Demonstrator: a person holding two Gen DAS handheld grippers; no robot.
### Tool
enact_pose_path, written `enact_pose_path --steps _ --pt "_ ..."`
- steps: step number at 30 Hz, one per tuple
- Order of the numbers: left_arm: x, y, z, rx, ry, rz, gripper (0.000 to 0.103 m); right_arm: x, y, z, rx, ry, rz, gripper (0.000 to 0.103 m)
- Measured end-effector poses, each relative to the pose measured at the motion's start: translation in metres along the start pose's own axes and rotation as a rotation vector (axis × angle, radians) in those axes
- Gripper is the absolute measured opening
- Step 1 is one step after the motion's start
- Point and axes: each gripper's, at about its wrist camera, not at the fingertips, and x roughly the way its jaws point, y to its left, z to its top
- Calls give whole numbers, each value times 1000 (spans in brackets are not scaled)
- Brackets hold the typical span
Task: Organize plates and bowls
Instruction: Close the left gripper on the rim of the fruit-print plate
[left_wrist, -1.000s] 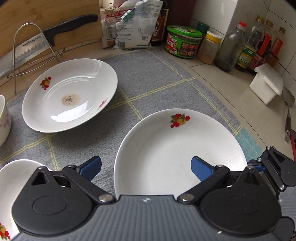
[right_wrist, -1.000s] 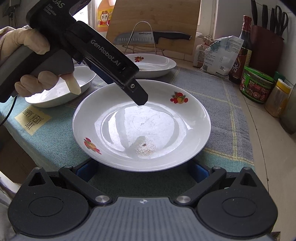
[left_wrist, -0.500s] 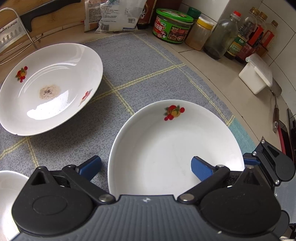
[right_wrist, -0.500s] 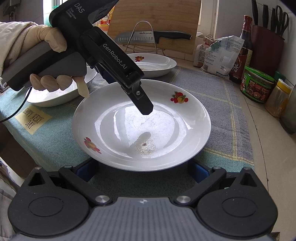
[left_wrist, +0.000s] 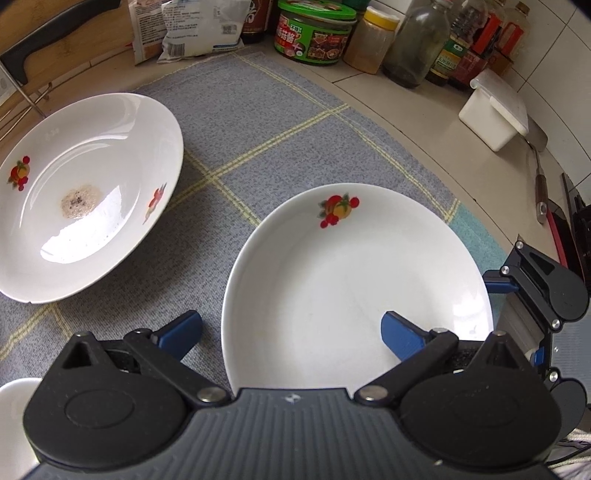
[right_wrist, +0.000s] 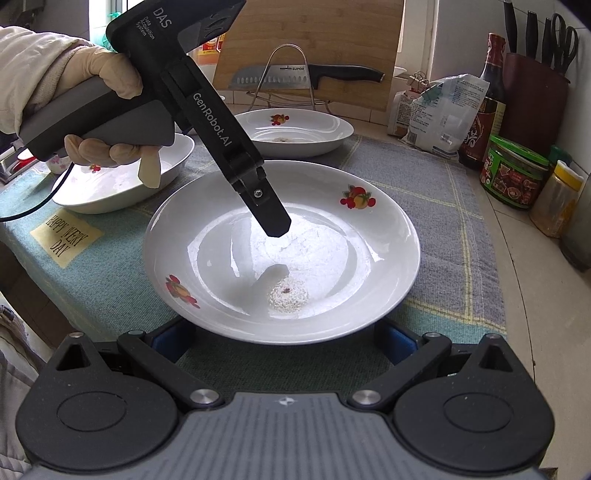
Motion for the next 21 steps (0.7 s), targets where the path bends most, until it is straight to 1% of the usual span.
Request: enact_pose_path --steps 6,7,14,21 --pt "0 5 5 12 31 -44 99 0 -2 0 -2 6 -3 103" --pt "0 5 6 18 37 -51 98 0 -2 1 -7 6 -2 103" --pt "1 5 9 65 64 -70 91 2 -1 4 -29 14 12 103" --pt "2 7 11 74 74 -96 88 4 -4 7 -31 23 27 103"
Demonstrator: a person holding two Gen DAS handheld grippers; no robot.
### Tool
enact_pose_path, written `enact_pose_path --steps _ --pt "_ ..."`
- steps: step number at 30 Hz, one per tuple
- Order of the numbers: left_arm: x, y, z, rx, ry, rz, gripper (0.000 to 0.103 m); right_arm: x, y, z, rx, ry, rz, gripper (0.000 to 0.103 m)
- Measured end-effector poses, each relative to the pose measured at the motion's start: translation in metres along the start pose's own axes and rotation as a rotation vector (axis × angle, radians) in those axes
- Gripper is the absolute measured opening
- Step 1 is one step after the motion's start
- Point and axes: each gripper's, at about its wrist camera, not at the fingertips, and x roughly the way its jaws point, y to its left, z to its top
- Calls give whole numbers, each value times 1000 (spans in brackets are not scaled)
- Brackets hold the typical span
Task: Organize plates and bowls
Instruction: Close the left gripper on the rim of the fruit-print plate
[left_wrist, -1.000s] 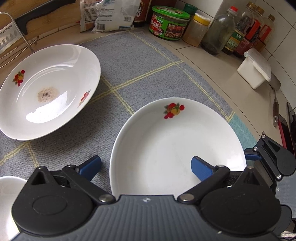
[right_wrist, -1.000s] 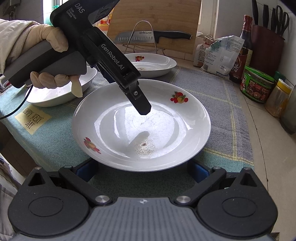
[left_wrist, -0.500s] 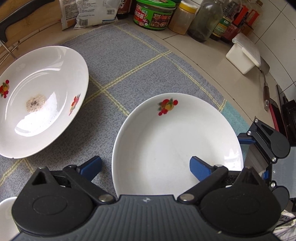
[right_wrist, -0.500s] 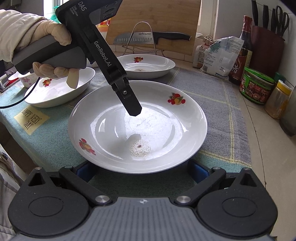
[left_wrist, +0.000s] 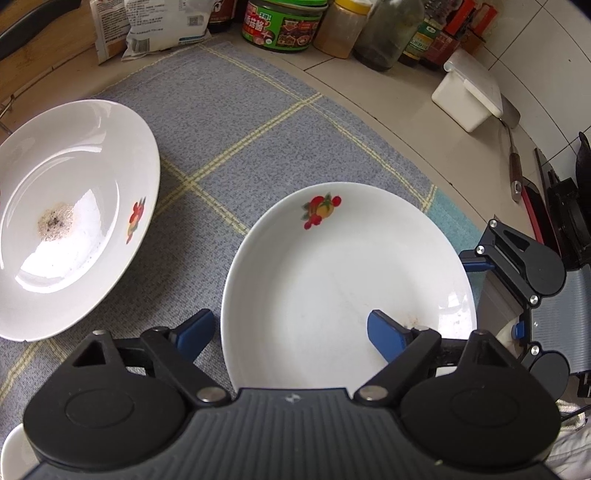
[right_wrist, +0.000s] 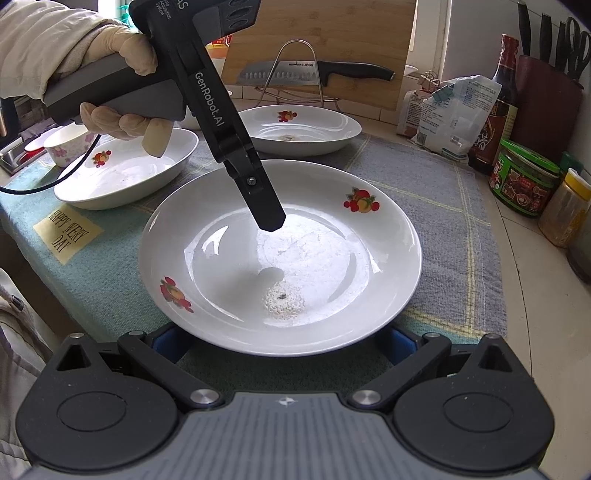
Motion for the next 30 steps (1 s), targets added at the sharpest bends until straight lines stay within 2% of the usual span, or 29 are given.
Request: enact_pose_path --steps 6,13,30 --pt "2 -2 3 21 10 -34 83 1 0 2 -9 7 4 103" --pt "2 -2 4 29 13 -47 83 2 0 2 -11 11 7 103" --pt "1 -5 8 41 -4 -30 83 0 -3 9 2 25 11 103"
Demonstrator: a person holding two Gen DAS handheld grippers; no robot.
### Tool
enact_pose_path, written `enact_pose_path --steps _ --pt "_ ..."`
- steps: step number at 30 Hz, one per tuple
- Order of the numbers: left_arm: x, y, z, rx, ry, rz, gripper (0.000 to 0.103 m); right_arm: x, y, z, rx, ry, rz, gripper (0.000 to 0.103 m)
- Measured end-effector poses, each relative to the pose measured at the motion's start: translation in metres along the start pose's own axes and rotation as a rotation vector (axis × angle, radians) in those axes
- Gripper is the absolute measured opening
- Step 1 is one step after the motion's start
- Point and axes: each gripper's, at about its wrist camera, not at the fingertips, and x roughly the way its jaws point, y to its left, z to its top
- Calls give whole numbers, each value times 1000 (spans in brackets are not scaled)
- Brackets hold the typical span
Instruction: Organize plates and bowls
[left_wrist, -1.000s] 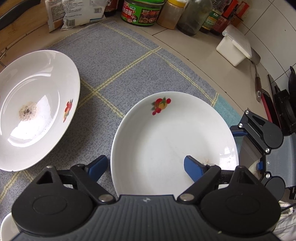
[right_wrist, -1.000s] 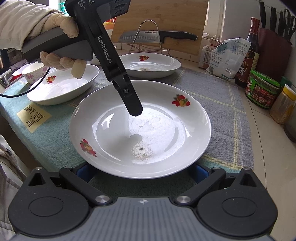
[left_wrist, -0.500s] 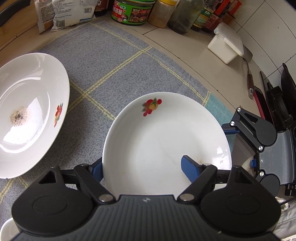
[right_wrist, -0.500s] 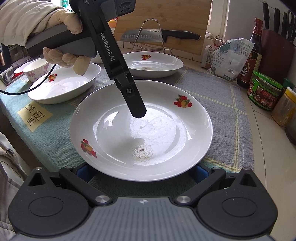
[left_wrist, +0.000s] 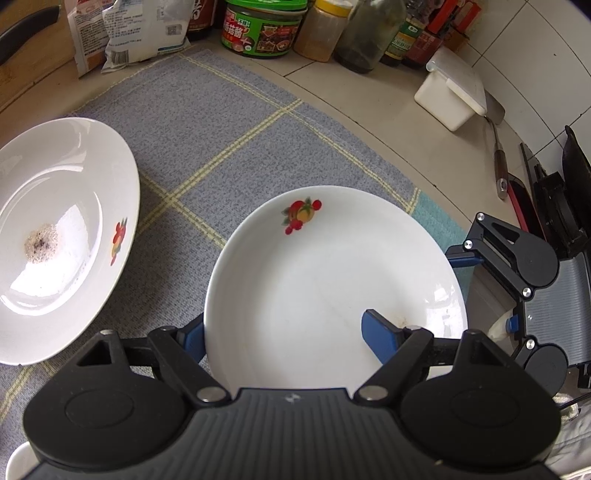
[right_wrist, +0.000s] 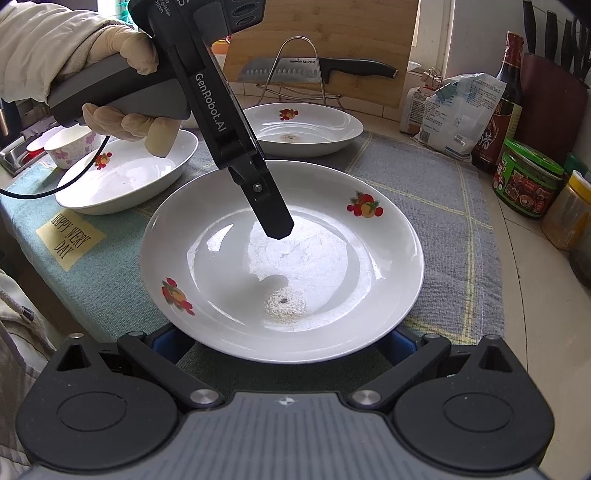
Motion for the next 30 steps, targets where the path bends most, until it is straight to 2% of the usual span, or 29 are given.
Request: enact_pose_path --steps 6,14,30 --pt "-3 -1 12 8 -25 -1 83 -4 -5 4 -4 -5 -18 103" --pt "1 0 44 37 -58 -2 83 -6 -24 12 -2 -15 -62 103" --pt "19 15 113 93 -117 12 83 16 -82 38 22 -32 -144 103"
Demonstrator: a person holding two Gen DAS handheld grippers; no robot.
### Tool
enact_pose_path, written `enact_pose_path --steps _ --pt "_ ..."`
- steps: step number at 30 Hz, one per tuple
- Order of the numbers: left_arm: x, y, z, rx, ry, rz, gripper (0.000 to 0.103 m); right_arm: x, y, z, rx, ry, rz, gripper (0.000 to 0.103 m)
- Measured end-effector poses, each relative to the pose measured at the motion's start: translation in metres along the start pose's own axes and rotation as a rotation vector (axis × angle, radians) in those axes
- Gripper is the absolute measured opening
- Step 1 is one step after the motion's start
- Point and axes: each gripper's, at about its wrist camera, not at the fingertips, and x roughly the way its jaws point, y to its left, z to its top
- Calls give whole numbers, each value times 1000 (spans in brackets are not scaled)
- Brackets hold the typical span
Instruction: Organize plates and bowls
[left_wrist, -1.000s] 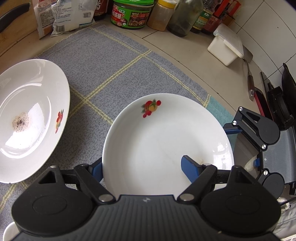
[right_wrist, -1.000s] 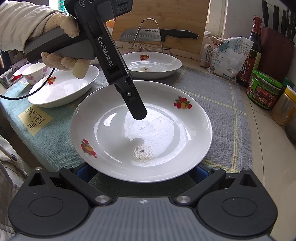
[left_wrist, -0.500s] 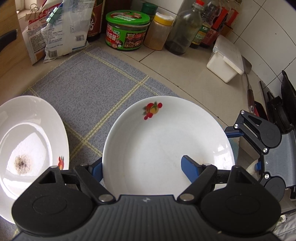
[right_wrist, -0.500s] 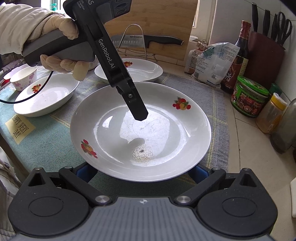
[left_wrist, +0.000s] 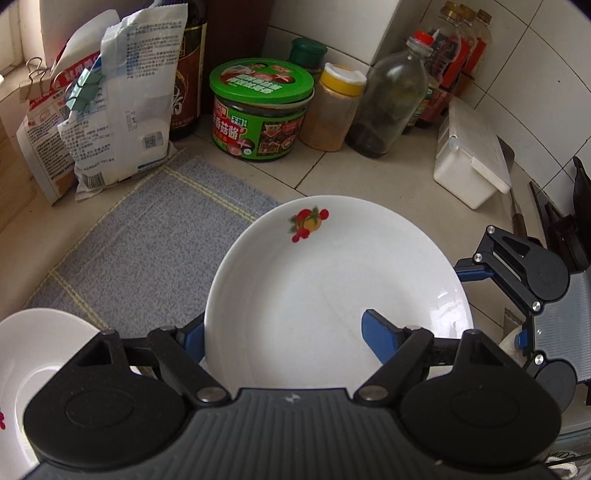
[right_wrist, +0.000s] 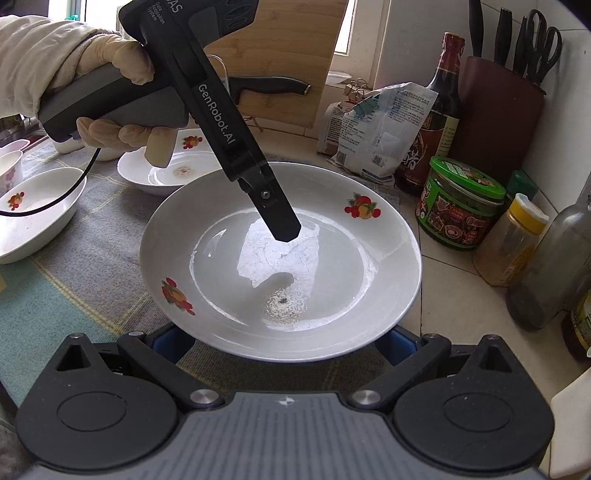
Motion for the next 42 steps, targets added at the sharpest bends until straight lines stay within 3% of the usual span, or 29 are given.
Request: enact_pose_path --steps 13,28,42 --pt "23 18 22 9 -16 17 83 29 -22 9 29 16 -24 103" --pt "37 26 20 0 -1 34 83 33 -27 7 67 35 -25 103" --pt "7 17 11 15 -70 99 85 17 -24 4 93 27 -36 103"
